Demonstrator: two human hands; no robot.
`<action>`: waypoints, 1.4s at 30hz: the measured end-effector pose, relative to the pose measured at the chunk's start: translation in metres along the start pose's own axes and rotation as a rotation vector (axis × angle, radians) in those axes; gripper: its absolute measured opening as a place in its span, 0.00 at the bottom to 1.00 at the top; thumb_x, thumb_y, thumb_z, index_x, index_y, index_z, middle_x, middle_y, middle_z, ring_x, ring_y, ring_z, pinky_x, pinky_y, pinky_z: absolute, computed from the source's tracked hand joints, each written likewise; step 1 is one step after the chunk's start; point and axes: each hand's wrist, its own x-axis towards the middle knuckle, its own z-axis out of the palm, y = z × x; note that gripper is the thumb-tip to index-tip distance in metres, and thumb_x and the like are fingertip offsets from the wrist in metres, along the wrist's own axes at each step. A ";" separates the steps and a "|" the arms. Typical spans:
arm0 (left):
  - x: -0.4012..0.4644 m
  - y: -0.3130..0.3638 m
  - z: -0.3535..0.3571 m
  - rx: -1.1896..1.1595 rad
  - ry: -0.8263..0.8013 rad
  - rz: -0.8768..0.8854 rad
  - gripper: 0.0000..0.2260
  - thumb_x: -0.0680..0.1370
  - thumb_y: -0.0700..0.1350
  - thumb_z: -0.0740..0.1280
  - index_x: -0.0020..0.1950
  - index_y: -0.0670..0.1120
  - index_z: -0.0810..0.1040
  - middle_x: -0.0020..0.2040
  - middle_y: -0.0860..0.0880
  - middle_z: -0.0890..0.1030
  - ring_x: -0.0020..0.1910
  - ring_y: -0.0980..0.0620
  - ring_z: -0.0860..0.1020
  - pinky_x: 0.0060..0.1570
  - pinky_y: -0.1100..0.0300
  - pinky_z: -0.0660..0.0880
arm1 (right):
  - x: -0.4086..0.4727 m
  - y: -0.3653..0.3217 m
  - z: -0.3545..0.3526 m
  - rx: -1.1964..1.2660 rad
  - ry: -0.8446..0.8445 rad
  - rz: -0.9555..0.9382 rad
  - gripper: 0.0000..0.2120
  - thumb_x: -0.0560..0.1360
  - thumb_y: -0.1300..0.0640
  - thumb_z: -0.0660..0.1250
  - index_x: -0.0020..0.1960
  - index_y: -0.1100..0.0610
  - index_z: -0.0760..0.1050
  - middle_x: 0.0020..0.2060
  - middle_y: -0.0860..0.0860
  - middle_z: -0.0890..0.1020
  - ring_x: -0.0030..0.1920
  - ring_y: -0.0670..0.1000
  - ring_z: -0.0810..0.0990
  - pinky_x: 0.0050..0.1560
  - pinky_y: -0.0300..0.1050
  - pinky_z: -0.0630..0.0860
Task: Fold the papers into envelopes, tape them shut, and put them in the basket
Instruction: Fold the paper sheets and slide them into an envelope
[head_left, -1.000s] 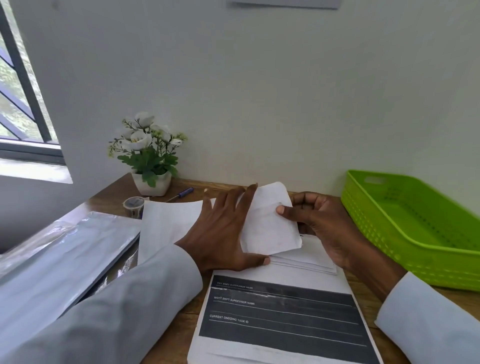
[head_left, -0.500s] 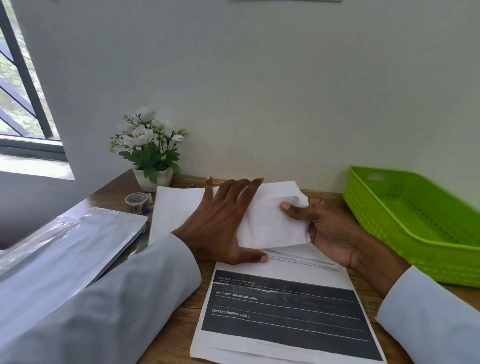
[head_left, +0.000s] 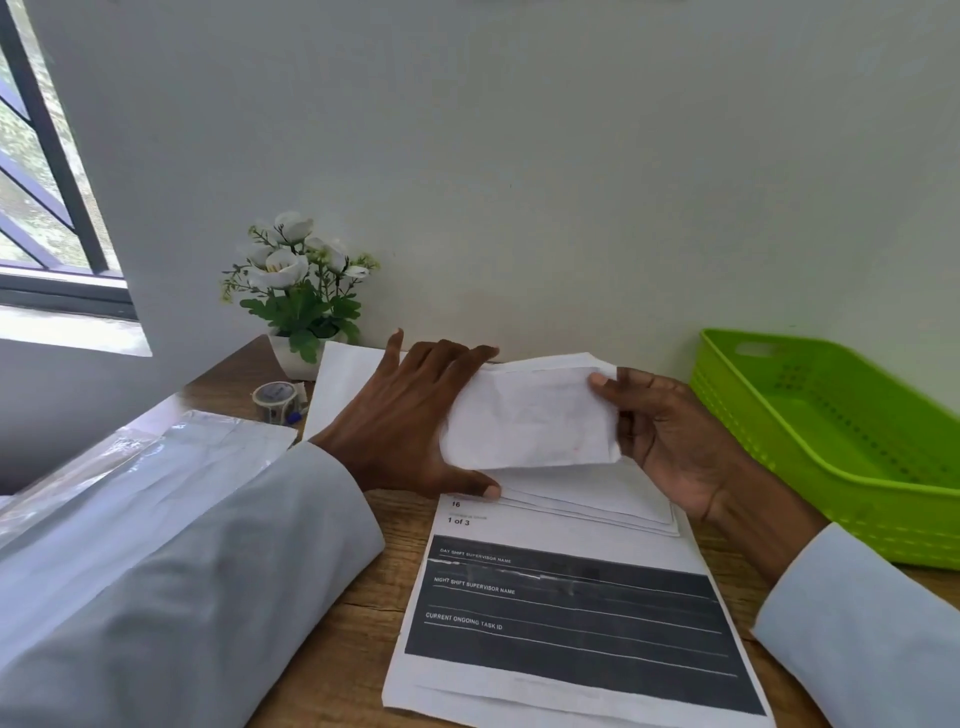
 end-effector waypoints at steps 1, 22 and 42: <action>-0.001 -0.004 -0.002 0.006 -0.003 -0.004 0.52 0.59 0.80 0.60 0.75 0.52 0.54 0.70 0.49 0.67 0.68 0.47 0.66 0.73 0.37 0.48 | 0.001 0.000 -0.003 -0.021 0.042 -0.011 0.13 0.73 0.56 0.69 0.53 0.62 0.82 0.45 0.56 0.87 0.44 0.54 0.85 0.44 0.46 0.84; -0.014 -0.036 -0.010 0.040 -0.022 0.030 0.54 0.59 0.79 0.65 0.76 0.52 0.55 0.71 0.47 0.64 0.67 0.47 0.62 0.68 0.37 0.63 | -0.008 0.014 0.008 -1.398 -0.214 -0.098 0.37 0.63 0.31 0.73 0.69 0.44 0.72 0.64 0.40 0.75 0.58 0.45 0.75 0.58 0.41 0.73; -0.021 -0.052 -0.019 0.050 0.028 -0.049 0.57 0.57 0.78 0.67 0.77 0.52 0.51 0.74 0.46 0.60 0.69 0.43 0.61 0.67 0.40 0.66 | 0.004 -0.014 -0.017 -0.687 0.144 -0.090 0.09 0.71 0.59 0.76 0.51 0.55 0.85 0.44 0.51 0.88 0.43 0.52 0.86 0.44 0.44 0.79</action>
